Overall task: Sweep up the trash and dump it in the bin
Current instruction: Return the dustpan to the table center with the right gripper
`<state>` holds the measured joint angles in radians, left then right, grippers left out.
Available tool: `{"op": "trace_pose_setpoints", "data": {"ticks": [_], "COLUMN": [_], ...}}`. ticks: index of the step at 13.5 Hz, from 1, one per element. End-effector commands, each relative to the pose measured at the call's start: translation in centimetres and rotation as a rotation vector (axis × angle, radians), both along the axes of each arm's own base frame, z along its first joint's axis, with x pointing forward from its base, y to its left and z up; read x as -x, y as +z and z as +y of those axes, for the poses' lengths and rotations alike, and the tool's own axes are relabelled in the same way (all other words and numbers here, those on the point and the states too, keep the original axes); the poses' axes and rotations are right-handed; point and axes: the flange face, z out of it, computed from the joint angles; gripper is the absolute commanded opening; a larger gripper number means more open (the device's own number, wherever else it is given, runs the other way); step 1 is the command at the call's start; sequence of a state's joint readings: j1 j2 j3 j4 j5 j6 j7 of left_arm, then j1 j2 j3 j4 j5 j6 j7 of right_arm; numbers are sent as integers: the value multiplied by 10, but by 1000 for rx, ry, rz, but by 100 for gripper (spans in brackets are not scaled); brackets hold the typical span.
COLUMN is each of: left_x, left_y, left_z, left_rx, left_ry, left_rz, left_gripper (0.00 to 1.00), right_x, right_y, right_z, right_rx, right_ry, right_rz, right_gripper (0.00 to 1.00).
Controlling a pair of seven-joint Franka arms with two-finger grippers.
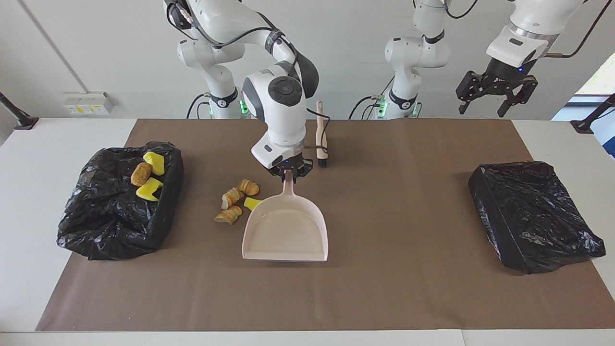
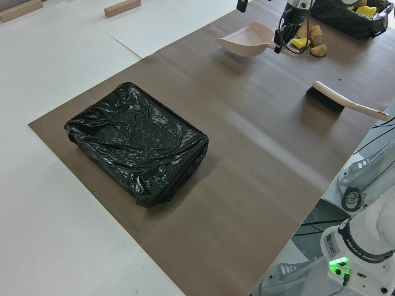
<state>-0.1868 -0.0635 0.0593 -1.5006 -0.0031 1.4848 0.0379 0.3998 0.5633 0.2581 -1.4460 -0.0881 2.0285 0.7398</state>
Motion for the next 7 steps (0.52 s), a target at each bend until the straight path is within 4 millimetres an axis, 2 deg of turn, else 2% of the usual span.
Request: {"op": "trace_pose_setpoints", "data": {"ticks": [1,4,6,7], "left_x": [8,8,6,5], "left_y": [0,0,0,1], "left_z": [5,4,3,3], "left_rx": [-12,-12,-11,-8], "left_ry": [7,7,1,-2], "left_rz": [6,6,-7,-18], "left_gripper": [100,100,100,100], "right_x": [-2,3,5,9], "right_y": [-7,-20,-26,-35], "right_z": [1,-1,-1,-1], "right_rx": [-23,-22,-17,-17], "right_ry": [-5,15,24,27], "right_rz": [-12,-3,4,2], "right_gripper": [0,5,25,25]}}
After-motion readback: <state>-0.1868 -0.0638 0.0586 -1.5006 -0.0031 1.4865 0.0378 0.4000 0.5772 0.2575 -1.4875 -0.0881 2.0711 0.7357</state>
